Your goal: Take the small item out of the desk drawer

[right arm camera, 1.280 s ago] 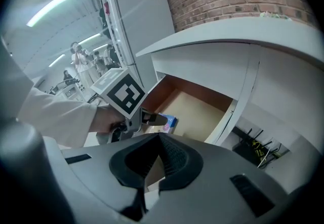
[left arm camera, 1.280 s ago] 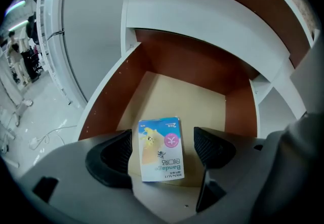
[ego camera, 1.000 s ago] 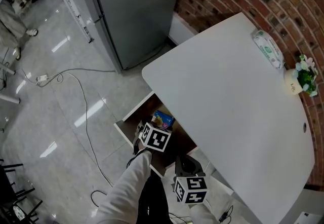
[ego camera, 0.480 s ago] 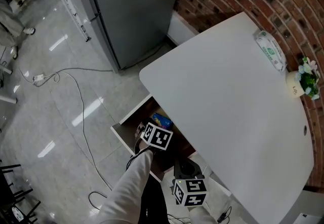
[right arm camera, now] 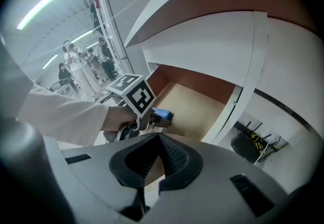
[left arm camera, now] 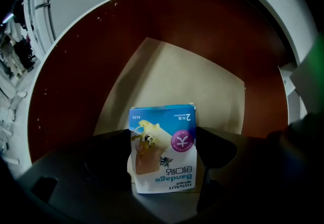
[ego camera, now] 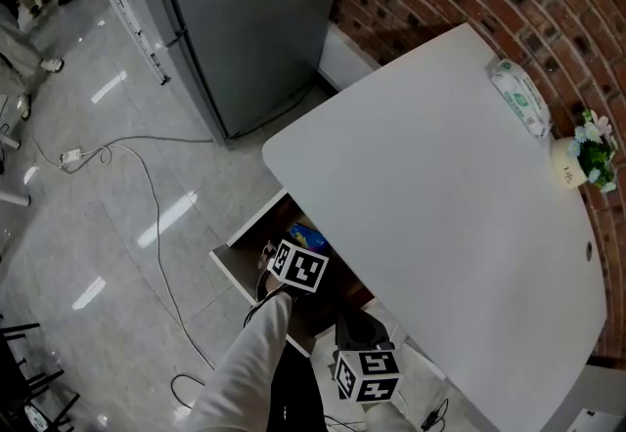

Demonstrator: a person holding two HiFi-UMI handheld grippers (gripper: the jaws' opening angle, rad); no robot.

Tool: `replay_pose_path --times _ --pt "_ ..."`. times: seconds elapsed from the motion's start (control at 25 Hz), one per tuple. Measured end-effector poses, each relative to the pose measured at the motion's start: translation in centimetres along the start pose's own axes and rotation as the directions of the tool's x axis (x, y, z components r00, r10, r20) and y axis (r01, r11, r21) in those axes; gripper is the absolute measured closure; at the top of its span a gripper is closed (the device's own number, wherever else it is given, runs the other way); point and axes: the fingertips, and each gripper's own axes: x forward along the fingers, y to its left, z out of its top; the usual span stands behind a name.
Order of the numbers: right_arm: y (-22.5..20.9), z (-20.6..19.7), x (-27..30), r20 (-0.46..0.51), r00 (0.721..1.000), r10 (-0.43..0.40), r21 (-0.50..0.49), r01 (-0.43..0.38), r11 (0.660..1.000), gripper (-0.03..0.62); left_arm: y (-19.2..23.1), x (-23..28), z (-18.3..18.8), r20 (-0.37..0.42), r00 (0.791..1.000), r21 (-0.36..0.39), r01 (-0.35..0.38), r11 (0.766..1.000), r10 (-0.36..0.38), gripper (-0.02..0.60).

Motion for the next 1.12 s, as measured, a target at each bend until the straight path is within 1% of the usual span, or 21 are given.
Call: replay_pose_path --times 0.2,0.36,0.76,0.96,1.12 --pt "0.2 -0.1 0.1 0.002 1.0 -0.008 0.008 0.008 1.0 0.571 -0.3 -0.4 -0.2 -0.016 1.0 0.021 -0.011 1.0 0.011 0.187" --pt "0.2 0.2 -0.4 0.006 1.0 -0.023 0.009 0.023 1.0 0.571 -0.9 -1.7 0.6 -0.006 0.999 0.051 -0.033 0.998 0.033 0.189" --pt "0.8 1.3 -3.0 0.035 0.998 -0.044 0.032 0.042 0.999 0.571 -2.0 -7.6 1.2 0.045 0.998 0.061 -0.035 0.998 0.032 0.19" --pt "1.5 2.0 -4.1 0.05 0.998 -0.046 0.043 0.044 0.998 0.571 -2.3 -10.5 1.3 0.072 0.996 0.08 -0.053 0.995 0.048 0.19" --pt "2.1 2.6 -4.8 0.064 0.997 -0.051 0.043 0.048 0.998 0.571 -2.6 -13.6 1.8 0.11 0.993 0.081 -0.058 0.995 0.049 0.19"
